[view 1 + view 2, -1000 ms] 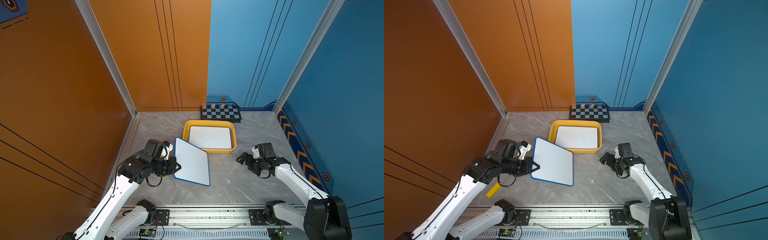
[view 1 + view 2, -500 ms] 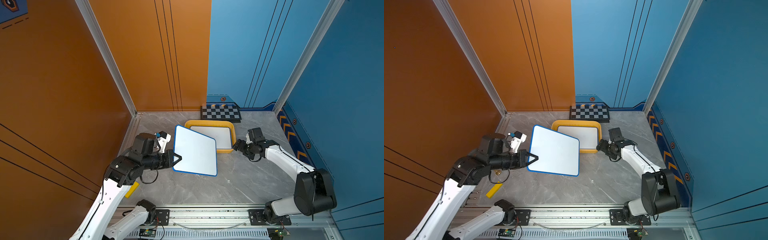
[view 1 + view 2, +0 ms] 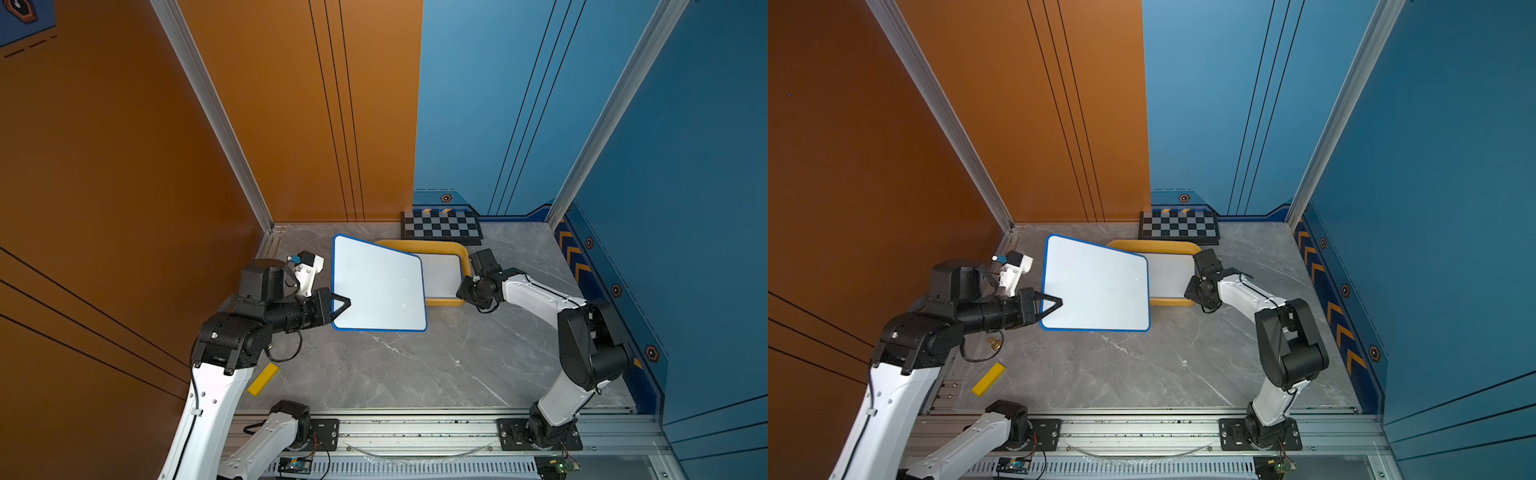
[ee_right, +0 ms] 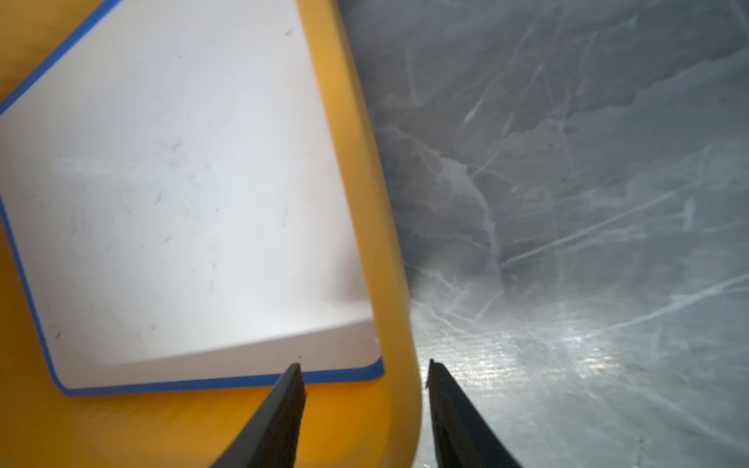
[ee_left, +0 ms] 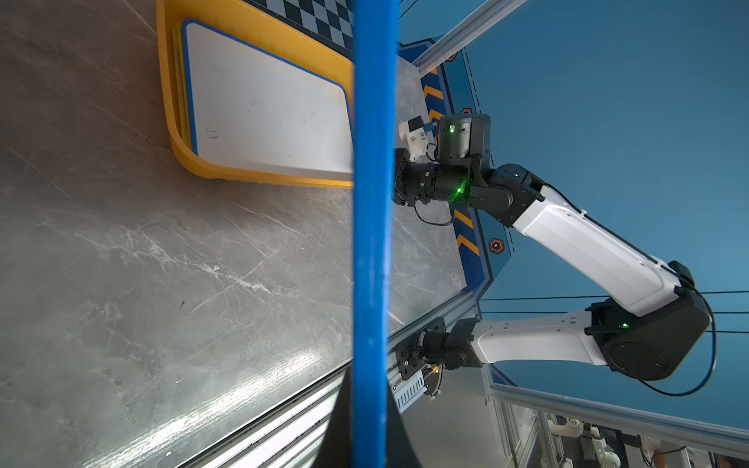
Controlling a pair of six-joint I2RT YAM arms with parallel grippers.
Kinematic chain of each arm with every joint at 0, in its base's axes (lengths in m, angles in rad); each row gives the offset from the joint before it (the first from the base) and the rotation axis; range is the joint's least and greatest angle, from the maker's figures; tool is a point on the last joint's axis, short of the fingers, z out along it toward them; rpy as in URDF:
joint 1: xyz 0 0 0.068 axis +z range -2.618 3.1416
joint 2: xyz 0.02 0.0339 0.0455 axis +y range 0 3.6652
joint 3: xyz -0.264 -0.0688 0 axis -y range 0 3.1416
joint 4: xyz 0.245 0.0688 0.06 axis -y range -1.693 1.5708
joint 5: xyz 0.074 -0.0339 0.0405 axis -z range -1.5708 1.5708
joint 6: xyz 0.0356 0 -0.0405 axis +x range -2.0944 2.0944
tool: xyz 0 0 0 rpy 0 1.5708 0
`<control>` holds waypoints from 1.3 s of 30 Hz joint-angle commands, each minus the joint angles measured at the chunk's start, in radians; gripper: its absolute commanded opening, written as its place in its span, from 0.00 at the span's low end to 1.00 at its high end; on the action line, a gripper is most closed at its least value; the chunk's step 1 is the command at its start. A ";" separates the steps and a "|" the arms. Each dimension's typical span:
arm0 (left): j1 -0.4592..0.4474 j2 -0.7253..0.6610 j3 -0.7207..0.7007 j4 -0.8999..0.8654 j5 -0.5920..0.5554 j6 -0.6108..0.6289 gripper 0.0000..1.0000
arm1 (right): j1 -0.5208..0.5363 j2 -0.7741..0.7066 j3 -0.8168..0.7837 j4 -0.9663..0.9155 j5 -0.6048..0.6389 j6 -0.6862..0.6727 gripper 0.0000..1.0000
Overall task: Put the whiteboard into the storage box
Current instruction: Move the storage box to the center of the board.
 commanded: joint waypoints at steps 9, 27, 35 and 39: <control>0.106 0.038 -0.023 0.052 0.156 0.037 0.00 | 0.009 -0.063 -0.054 -0.071 0.075 -0.052 0.31; 0.113 0.003 -0.050 0.052 0.175 0.030 0.00 | 0.004 -0.077 -0.129 -0.108 0.084 -0.191 0.09; 0.117 0.022 -0.052 0.052 0.181 0.028 0.00 | -0.004 -0.144 -0.212 -0.139 0.090 -0.241 0.00; 0.117 0.035 -0.055 0.052 0.183 0.025 0.00 | 0.002 -0.203 -0.253 -0.147 0.040 -0.207 0.00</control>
